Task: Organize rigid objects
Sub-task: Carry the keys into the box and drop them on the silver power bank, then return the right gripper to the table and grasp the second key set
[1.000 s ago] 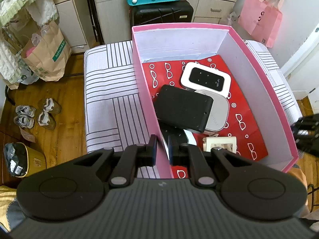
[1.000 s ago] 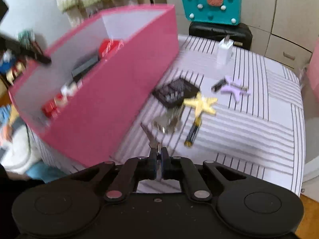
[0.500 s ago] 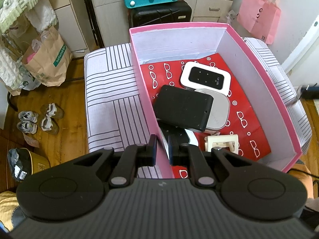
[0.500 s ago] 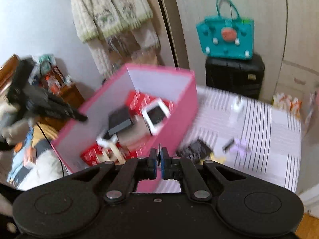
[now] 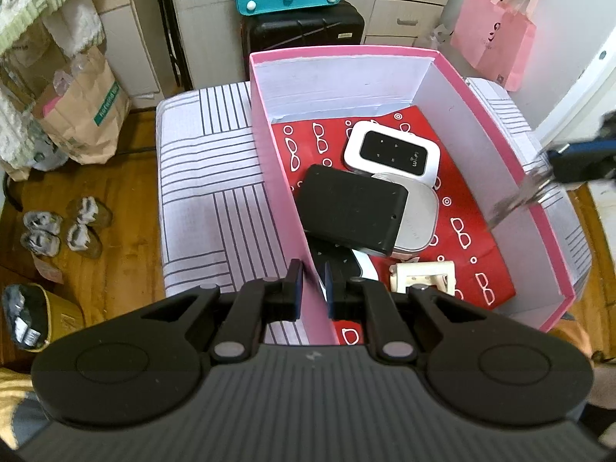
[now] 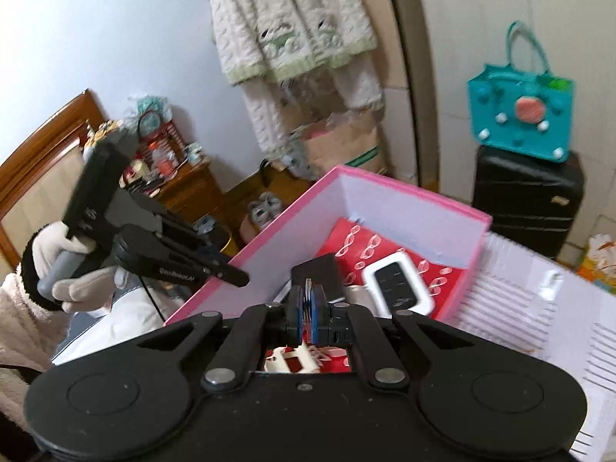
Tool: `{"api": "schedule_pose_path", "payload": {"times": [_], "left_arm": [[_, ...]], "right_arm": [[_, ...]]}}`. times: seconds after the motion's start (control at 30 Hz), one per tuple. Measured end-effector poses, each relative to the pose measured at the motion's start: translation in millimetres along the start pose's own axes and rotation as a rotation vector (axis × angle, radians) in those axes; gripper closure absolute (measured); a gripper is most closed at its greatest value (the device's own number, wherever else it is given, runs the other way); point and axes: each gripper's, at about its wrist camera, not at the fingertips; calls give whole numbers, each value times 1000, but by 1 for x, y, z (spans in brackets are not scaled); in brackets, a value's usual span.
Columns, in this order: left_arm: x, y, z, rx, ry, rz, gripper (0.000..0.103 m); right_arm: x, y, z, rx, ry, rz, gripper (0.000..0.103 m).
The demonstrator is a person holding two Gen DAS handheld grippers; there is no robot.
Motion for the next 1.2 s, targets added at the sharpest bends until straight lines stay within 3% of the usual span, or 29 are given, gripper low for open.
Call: {"api": "schedule_pose_path", "payload": {"times": [0.07, 0.2, 0.33, 0.57, 0.93, 1.2], "left_arm": [[-2, 0, 0, -1, -11, -10, 92], [2, 0, -2, 9, 16, 3, 92], [5, 1, 0, 0, 30, 10, 92], [7, 2, 2, -6, 35, 16, 92], [4, 2, 0, -3, 25, 6, 92], [1, 2, -2, 12, 5, 0, 92]], "right_arm": [[-3, 14, 0, -5, -7, -30, 96], [-2, 40, -3, -41, -1, -11, 96], [8, 64, -6, -68, -19, -65, 96], [41, 66, -3, -59, 57, -106, 96], [33, -6, -31, 35, 85, -161, 92], [49, -56, -62, 8, 99, -319, 74]]}}
Point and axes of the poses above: each gripper's, at about its wrist camera, not at the fingertips, and y roughly the way its jaws point, x to its right, z to its top, and after that the axes turned 5 degrees about z, right-handed
